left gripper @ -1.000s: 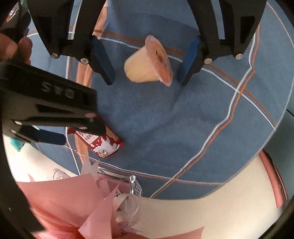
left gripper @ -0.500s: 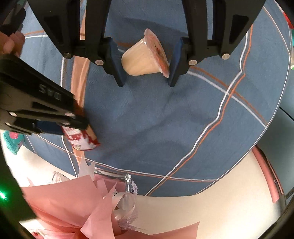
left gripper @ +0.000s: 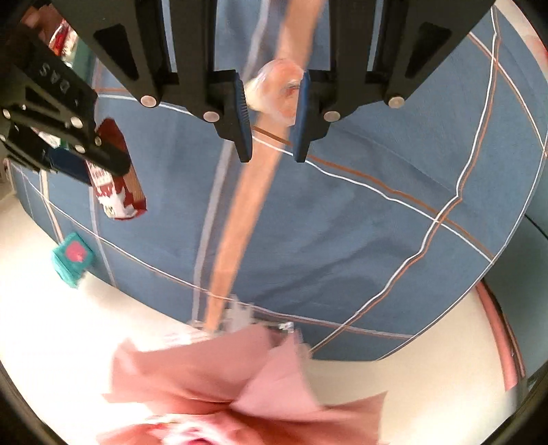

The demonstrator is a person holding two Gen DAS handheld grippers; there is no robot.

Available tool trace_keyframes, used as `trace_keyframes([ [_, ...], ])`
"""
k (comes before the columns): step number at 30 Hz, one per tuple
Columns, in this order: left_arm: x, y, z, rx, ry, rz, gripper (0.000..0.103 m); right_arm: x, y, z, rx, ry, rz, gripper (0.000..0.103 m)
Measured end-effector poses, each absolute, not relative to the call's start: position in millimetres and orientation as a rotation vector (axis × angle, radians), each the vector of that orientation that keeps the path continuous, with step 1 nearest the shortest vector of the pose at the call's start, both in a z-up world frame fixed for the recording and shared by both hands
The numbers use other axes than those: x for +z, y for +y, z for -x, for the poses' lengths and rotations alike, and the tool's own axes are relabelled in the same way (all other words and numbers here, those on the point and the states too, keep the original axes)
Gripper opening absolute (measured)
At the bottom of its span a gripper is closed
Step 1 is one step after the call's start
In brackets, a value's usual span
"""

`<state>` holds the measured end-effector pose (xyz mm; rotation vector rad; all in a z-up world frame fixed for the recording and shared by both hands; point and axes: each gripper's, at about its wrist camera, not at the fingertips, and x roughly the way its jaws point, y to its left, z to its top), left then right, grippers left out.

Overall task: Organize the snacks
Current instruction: 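Carry both items over the tray, lower them in and open both tools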

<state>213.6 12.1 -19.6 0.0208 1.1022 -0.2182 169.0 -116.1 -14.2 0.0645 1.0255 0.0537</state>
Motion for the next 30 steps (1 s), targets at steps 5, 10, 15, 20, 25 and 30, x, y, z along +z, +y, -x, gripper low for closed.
trace_keyframes([
  [5,-19,4,-202,-0.243,1.133,0.0,0.035,-10,-144,-125,0.008,1.037,-0.111,0.042],
  [10,-34,12,-204,-0.193,1.208,-0.018,0.051,-13,-157,-88,0.008,1.05,-0.165,0.042],
  [15,-51,5,-207,-0.176,1.265,-0.072,0.051,-17,-163,-64,0.006,1.043,-0.224,0.042],
  [20,-65,-5,-211,-0.136,1.284,-0.118,0.05,-15,-165,-50,-0.007,1.04,-0.223,0.042],
  [25,-75,-12,-206,-0.108,1.262,-0.161,0.043,-12,-169,-44,-0.013,1.024,-0.237,0.042],
  [30,-53,-29,-182,-0.17,1.221,-0.106,0.039,3,-179,-33,-0.015,0.977,-0.283,0.042],
])
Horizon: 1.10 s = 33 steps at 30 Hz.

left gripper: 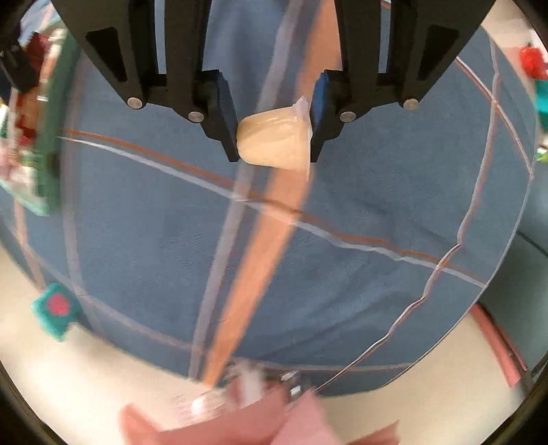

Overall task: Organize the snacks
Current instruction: 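Carry both items over the tray, lower them in and open both tools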

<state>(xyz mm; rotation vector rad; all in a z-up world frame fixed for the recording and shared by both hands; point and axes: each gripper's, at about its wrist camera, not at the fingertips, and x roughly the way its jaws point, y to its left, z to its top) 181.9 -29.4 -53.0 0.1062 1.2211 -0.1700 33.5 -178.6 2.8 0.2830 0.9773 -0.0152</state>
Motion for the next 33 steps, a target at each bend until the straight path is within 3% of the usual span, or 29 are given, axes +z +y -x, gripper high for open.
trace_keyframes([
  [12,7,-174,-94,-0.604,1.139,-0.083,0.039,12,-284,41,-0.272,0.936,-0.432,0.042],
  [22,-17,-238,-59,-0.679,1.223,-0.096,0.04,-14,-339,82,-0.355,1.009,-0.5,0.042],
  [24,-17,-239,-58,-0.679,1.233,-0.084,0.055,-14,-341,84,-0.354,1.001,-0.512,0.044],
  [29,-4,-224,-40,-0.654,1.182,-0.102,0.061,-10,-335,91,-0.349,0.986,-0.503,0.054],
  [31,0,-212,-37,-0.593,1.151,-0.133,0.071,-10,-326,95,-0.346,0.99,-0.485,0.058],
  [33,2,-197,-33,-0.491,1.109,-0.192,0.088,-11,-319,100,-0.347,0.991,-0.468,0.069],
])
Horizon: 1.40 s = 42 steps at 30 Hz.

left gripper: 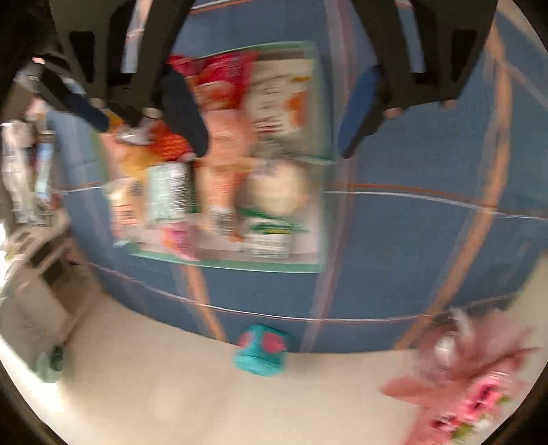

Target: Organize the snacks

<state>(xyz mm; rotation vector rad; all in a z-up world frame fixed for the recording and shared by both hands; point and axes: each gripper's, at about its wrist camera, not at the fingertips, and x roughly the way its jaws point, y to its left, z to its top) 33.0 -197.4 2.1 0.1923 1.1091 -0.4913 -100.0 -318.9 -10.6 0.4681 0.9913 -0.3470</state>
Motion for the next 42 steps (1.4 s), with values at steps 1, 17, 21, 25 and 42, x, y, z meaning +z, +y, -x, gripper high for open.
trace_keyframes([
  [1,2,-190,-31,-0.448,1.092,-0.22,0.091,-11,-314,103,-0.348,0.993,-0.459,0.077],
  [17,7,-129,15,-0.22,0.991,-0.333,0.098,1,-272,129,-0.342,0.946,-0.379,0.103],
  [21,11,-137,18,-0.161,0.941,-0.393,0.098,-2,-272,127,-0.339,0.962,-0.378,0.103],
  [25,5,-137,14,-0.193,0.989,-0.375,0.098,-6,-271,124,-0.333,0.98,-0.376,0.103],
  [42,2,-136,11,-0.184,1.021,-0.37,0.098,-10,-270,119,-0.325,1.012,-0.37,0.103],
])
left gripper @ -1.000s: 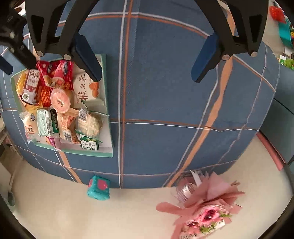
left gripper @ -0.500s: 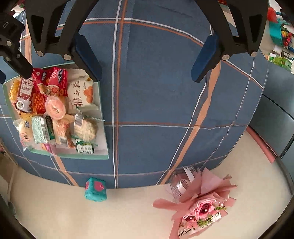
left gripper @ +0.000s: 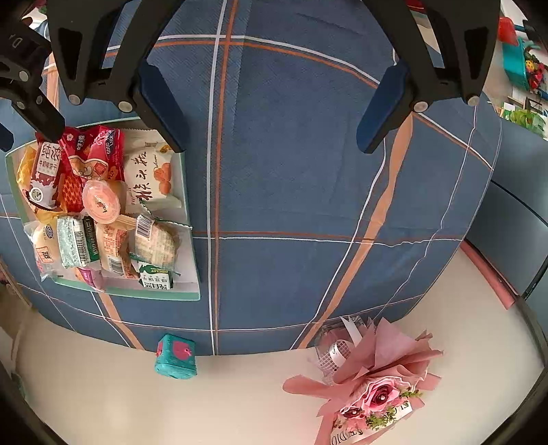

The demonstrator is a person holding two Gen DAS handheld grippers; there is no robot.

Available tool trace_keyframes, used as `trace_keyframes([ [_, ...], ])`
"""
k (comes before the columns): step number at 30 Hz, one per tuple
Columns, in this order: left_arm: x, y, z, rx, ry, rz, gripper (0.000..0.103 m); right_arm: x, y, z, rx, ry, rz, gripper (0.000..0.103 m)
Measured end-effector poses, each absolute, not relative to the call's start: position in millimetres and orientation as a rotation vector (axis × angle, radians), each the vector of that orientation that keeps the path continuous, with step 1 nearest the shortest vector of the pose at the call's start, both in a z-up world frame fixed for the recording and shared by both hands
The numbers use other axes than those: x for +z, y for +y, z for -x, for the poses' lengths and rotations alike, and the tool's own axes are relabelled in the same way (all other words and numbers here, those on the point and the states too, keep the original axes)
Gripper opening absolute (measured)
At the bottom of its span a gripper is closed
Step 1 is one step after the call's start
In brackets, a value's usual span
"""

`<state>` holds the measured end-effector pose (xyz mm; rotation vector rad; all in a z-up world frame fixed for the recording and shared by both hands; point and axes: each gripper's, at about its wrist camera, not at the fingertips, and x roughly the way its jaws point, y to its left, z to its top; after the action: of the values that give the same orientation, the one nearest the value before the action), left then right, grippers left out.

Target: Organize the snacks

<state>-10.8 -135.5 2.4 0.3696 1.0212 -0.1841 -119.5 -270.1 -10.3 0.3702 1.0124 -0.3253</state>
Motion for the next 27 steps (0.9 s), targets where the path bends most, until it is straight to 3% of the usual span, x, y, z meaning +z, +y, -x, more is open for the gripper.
trace_keyframes([
  [27,4.5,-129.9,12.0,-0.163,0.996,-0.368,0.098,-14.2,-268.8,119.1,-0.306,1.029,-0.363,0.103],
])
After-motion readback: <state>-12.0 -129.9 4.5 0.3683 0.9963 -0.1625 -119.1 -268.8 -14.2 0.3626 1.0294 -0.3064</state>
